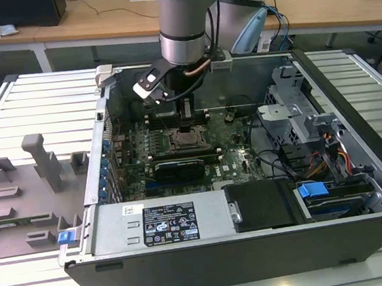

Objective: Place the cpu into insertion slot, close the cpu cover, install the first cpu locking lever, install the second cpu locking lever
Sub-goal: 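Close the cpu cover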

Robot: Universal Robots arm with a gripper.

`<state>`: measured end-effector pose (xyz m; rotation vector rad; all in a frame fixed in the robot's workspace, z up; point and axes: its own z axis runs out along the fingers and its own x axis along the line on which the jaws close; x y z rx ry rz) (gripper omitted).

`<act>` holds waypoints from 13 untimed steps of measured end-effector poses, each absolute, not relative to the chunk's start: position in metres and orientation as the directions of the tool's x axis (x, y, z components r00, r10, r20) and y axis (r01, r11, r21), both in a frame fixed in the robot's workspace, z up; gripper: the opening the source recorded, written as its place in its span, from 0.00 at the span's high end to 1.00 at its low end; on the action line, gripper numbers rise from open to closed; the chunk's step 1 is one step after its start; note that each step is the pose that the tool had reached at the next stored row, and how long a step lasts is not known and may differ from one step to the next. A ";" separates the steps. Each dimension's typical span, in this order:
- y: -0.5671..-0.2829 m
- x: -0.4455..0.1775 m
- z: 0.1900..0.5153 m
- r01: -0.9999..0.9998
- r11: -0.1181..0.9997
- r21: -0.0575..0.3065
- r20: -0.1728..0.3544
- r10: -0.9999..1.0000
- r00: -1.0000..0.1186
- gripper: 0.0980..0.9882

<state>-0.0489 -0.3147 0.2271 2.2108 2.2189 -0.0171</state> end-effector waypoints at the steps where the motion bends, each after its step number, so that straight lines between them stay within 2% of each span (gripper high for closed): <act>1: -0.315 -0.049 0.229 1.000 0.004 -0.001 -0.014 1.000 -0.004 0.99; 13: -0.315 -0.049 0.257 1.000 0.004 -0.001 -0.014 1.000 -0.004 0.99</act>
